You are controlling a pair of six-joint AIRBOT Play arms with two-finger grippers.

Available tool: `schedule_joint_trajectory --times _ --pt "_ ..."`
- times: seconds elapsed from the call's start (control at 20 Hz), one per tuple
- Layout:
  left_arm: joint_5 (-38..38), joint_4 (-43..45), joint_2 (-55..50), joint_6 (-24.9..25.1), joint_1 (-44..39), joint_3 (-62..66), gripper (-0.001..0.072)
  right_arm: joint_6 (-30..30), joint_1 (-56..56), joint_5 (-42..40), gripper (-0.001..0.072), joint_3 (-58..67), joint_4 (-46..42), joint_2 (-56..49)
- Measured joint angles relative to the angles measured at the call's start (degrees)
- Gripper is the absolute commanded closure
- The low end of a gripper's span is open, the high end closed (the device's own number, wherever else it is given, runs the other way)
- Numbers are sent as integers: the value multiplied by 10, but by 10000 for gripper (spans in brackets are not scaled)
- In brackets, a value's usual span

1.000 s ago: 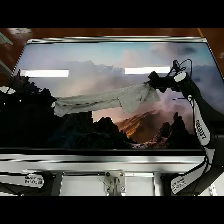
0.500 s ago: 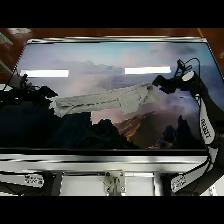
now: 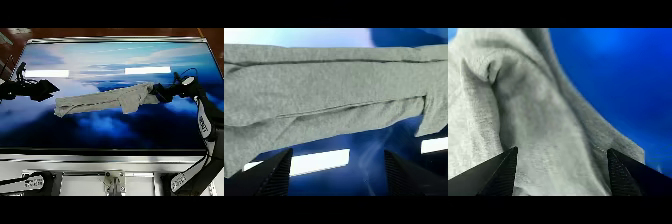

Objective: Fold the shirts.

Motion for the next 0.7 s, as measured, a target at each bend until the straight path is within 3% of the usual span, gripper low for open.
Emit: schedule_joint_trajectory --times 0.05,0.1,0.2,0.25,0.35,0.4,0.5,0.7 --pt "-1 -1 12 0 -9 0 50 0 6 -2 30 0 10 -6" --pt "-2 -1 22 0 -17 0 49 0 13 -10 131 1 21 -11" --pt "-3 -1 40 3 -28 0 50 -1 22 -15 539 -1 35 -19" --pt "-3 -1 45 5 -31 0 50 0 24 -15 647 -1 42 -21" --pt "-3 -1 52 6 -38 0 63 -1 28 -15 649 -1 73 -21" --pt "-2 -2 54 7 -42 0 171 -4 30 -9 649 -1 81 -18" --pt "5 -3 56 7 -57 0 535 -13 30 6 649 -1 93 -1" --pt "65 -7 38 8 -129 -9 582 -19 31 56 649 0 104 71"
